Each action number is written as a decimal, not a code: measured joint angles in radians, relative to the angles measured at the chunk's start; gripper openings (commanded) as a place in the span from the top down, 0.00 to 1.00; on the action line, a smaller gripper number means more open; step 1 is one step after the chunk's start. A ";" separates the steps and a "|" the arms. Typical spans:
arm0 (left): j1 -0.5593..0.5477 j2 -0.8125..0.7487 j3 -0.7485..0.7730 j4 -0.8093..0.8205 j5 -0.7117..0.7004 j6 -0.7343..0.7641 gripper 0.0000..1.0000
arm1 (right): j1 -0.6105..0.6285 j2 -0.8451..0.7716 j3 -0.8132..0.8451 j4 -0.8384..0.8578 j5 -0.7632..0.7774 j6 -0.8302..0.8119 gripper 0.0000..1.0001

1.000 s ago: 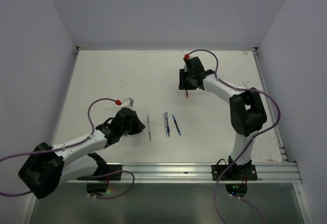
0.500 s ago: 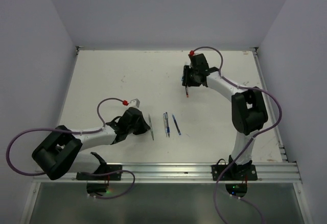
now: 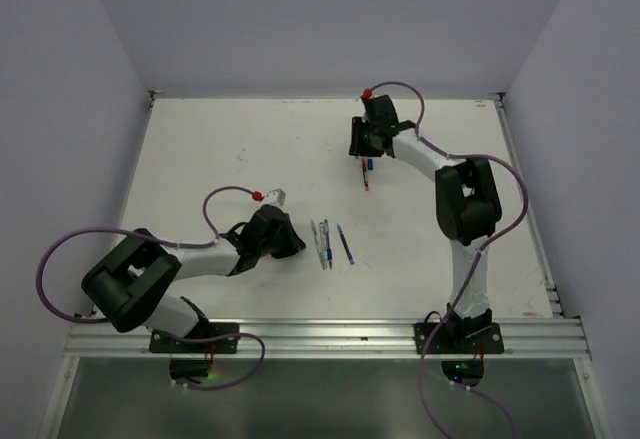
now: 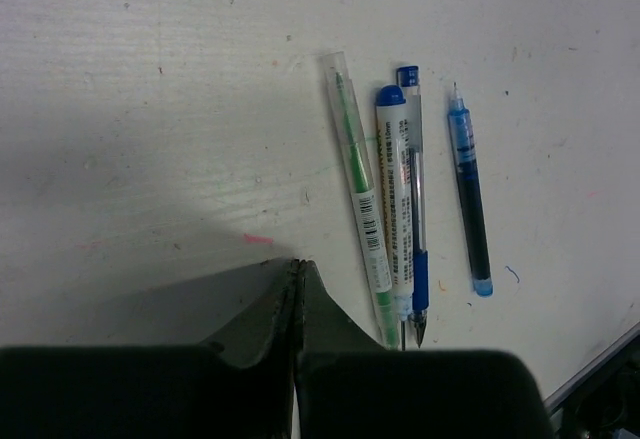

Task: Open the pen caps

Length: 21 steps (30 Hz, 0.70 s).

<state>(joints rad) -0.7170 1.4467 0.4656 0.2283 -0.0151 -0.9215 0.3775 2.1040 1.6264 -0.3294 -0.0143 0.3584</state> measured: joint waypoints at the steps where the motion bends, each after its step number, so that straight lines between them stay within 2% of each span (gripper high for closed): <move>1: 0.000 0.006 0.002 0.005 0.002 0.000 1.00 | 0.000 0.014 0.014 0.001 0.003 -0.002 0.59; 14: -0.017 0.072 0.022 0.089 0.038 0.001 1.00 | -0.004 0.186 0.274 -0.029 0.101 -0.047 0.59; 21: -0.018 0.089 0.033 0.100 0.047 0.008 1.00 | -0.019 0.239 0.316 -0.050 0.130 -0.058 0.59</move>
<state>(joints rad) -0.7345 1.5360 0.4988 0.3283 0.0315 -0.9134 0.3580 2.3428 1.9427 -0.3798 0.1162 0.3000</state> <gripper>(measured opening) 0.002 0.411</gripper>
